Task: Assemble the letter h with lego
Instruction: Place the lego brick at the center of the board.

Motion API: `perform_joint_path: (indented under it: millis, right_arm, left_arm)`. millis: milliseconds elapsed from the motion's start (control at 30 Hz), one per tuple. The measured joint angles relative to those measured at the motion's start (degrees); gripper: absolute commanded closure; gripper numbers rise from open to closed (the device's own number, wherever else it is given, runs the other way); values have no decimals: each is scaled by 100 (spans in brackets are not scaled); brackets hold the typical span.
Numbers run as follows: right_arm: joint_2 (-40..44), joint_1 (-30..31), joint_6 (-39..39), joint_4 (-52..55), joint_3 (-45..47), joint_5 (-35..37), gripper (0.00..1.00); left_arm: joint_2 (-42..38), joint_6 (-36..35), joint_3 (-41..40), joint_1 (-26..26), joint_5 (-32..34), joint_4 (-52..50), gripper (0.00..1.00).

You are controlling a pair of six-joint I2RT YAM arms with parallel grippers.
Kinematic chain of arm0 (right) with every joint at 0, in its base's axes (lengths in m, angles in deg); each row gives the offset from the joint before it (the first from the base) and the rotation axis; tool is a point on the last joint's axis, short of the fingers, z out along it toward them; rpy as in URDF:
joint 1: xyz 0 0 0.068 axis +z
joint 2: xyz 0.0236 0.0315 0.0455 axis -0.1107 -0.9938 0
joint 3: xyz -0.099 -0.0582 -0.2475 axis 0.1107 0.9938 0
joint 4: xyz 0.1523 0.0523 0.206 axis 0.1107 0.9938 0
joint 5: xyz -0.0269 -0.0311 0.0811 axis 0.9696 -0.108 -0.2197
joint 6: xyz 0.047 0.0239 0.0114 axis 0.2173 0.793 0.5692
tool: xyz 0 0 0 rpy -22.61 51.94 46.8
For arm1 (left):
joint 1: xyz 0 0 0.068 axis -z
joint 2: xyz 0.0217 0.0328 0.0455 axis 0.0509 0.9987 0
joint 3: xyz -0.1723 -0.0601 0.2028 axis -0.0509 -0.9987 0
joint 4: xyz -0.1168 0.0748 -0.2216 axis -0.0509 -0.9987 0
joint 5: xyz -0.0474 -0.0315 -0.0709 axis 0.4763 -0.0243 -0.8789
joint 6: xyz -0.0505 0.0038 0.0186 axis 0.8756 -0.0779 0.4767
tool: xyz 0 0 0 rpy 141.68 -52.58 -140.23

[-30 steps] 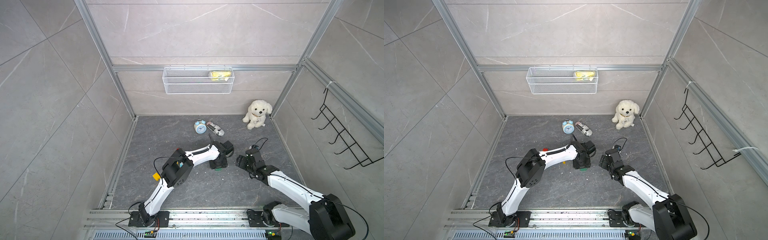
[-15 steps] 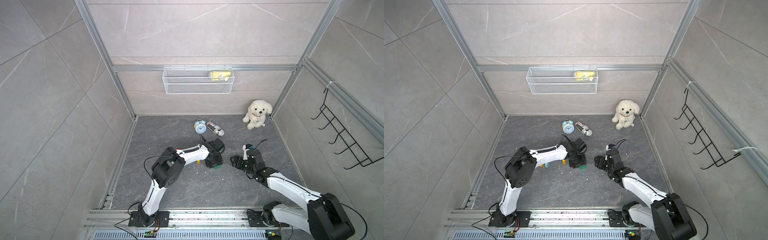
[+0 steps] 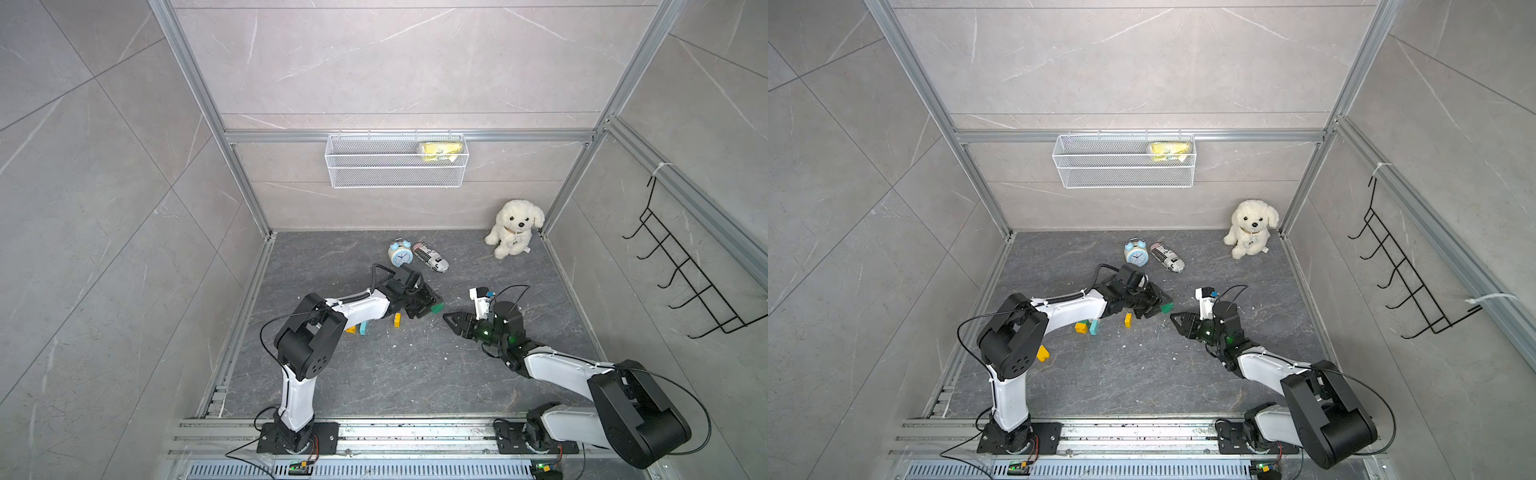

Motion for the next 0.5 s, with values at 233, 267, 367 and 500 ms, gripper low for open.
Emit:
perform_joint_path:
  millis: [233, 267, 367, 500]
  right_arm:
    - [7, 0, -7, 11, 0, 284, 49]
    - [13, 0, -4, 9, 2, 323, 50]
    - [37, 0, -7, 11, 4, 431, 56]
    - [59, 0, 9, 15, 46, 476, 64]
  left_arm:
    - [0, 356, -111, 234, -223, 496, 61]
    - [0, 385, -114, 278, -227, 551, 61]
    - [0, 439, -166, 372, -227, 656, 61]
    - [0, 503, -260, 444, -229, 748, 61]
